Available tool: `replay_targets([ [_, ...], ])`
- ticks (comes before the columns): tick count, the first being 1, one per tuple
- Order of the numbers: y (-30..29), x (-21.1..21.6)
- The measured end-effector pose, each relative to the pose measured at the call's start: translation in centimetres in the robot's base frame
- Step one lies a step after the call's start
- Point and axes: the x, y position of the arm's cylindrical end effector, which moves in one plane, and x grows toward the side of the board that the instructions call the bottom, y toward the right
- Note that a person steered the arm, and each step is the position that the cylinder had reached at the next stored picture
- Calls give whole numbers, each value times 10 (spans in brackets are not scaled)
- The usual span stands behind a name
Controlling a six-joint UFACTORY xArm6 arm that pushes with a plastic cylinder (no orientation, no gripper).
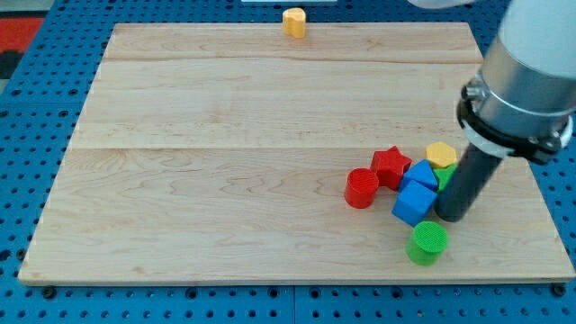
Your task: Nudge the group of blocks left a bit
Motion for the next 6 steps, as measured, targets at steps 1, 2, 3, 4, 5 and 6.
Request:
replay_targets([
  [1,22,0],
  [2,-13,-4],
  [3,48,27],
  [4,137,27],
  [5,83,-12],
  [6,18,-64],
])
